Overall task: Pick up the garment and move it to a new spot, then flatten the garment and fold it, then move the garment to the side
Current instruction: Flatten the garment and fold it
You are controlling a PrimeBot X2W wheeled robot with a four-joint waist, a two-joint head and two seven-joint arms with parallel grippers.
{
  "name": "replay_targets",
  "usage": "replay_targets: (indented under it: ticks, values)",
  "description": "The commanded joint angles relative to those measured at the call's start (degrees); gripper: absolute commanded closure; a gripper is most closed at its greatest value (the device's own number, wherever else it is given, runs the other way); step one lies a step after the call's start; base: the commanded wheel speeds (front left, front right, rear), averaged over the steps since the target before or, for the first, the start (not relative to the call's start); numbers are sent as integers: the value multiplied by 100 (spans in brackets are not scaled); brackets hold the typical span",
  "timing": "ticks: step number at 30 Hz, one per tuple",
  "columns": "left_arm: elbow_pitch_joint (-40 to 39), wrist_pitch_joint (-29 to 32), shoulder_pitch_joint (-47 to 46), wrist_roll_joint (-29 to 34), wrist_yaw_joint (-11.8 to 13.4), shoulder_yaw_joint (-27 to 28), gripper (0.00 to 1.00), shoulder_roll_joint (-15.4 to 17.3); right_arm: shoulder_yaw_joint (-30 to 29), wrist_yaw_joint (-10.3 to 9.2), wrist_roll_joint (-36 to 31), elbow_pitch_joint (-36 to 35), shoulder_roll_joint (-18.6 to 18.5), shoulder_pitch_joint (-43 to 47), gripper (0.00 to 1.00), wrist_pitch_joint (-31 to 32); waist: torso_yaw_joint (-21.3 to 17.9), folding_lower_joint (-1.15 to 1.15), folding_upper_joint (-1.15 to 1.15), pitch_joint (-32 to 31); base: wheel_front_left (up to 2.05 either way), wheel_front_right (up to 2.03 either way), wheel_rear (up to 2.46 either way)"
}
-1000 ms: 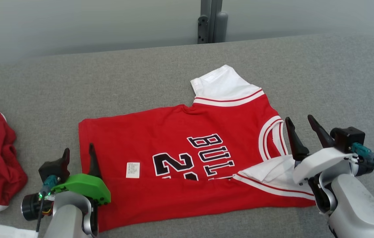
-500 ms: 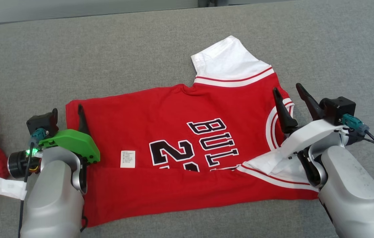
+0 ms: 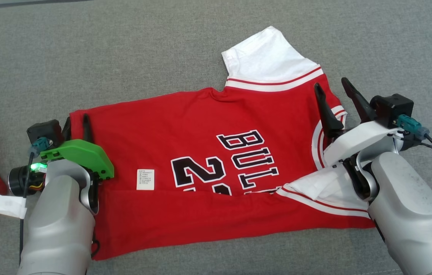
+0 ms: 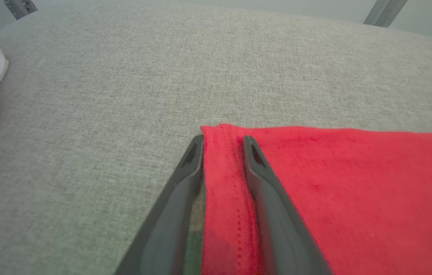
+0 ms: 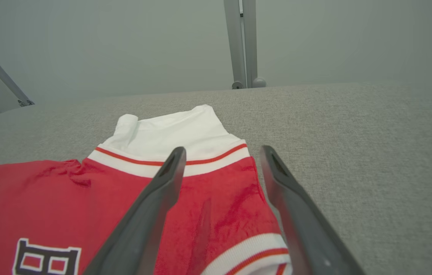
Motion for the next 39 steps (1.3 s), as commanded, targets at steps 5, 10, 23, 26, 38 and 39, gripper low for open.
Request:
replay_targets:
  ticks: [5,10,23,26,38,39]
  values:
    - [-160,7,-189,39,-83,-20,100,23,160,-4,89,254,-128,-416,0,-18,121,0,0,161,0,0,0]
    - [-506,5,-227,187,-126,-126,100,-46,360,-4,229,903,-188,-1085,0,116,321,0,0,317,0,0,0]
    - [-1100,5,-213,-254,-178,-760,100,-202,886,-4,324,2348,-388,-2740,0,782,975,0,0,805,0,0,0]
    - [-1225,4,-212,-546,-70,-1083,100,-202,952,-4,376,2632,-373,-2997,0,867,1075,0,0,891,0,0,0]
    - [-1529,6,-305,-1125,311,-1795,100,-202,1383,-6,594,3270,-572,-3361,100,1202,1244,0,0,1019,0,0,0]
    - [-1537,5,-318,-1140,323,-1808,100,-202,1392,-8,629,3309,-630,-3372,100,1189,1245,0,0,1027,0,0,0]
